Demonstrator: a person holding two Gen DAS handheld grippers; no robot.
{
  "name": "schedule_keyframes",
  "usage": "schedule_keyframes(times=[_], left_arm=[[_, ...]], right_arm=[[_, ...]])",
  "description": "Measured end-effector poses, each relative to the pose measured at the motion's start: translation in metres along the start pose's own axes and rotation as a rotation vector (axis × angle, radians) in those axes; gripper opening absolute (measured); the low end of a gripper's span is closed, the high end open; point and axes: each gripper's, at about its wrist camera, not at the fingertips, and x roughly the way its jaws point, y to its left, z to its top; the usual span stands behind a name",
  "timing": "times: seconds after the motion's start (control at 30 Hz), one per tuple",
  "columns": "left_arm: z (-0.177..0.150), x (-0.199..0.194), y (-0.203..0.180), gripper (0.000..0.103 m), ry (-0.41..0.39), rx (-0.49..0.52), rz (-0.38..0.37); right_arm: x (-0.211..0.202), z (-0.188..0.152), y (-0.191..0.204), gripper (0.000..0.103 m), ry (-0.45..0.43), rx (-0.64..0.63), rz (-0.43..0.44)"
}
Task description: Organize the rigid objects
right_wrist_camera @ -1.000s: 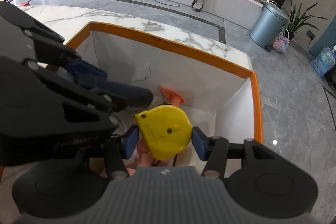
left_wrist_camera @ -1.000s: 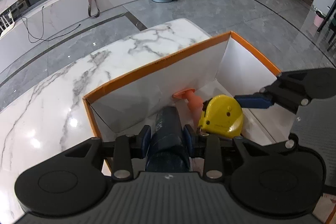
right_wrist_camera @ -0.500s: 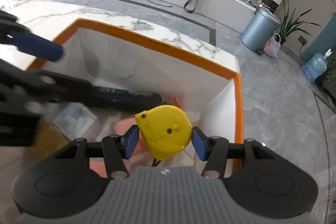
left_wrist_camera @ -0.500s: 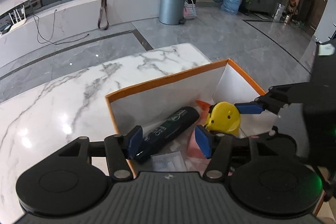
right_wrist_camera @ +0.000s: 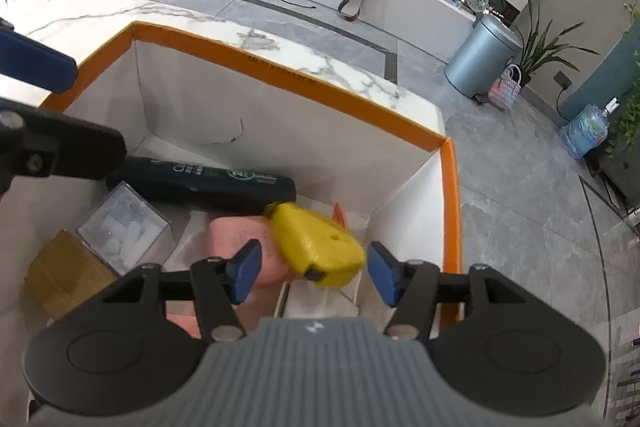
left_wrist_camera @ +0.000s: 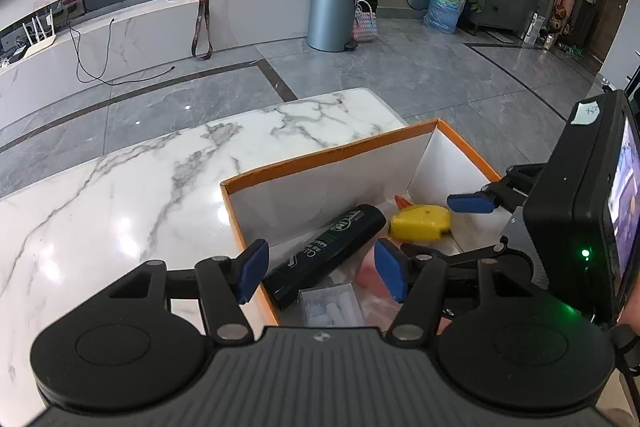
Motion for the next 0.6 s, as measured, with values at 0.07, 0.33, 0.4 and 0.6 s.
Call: schedule_keyframes(times=[0.07,0.33,0.4,0.6], left_arm=[[-0.001,0.000,-0.001,0.072,0.006,0.006,0.000],[-0.003,-0.009,-0.001,0.073,0.002,0.002,0.004],[-0.002,-0.015,0.000,0.073,-0.006,-0.011,0.005],[0.000,-0.045,-0.003,0.073,-0.054,-0.014,0.026]], right_arm=[[-0.002,0.000,0.001,0.061,-0.001,-0.010,0.003],[-0.018,0.000,0.002,0.062,-0.023,-0.016,0.008],[-0.026,0.000,0.003,0.062,-0.033,-0.021,0.012],[-0.061,0.000,0.006,0.067,-0.088,-0.033,0.012]])
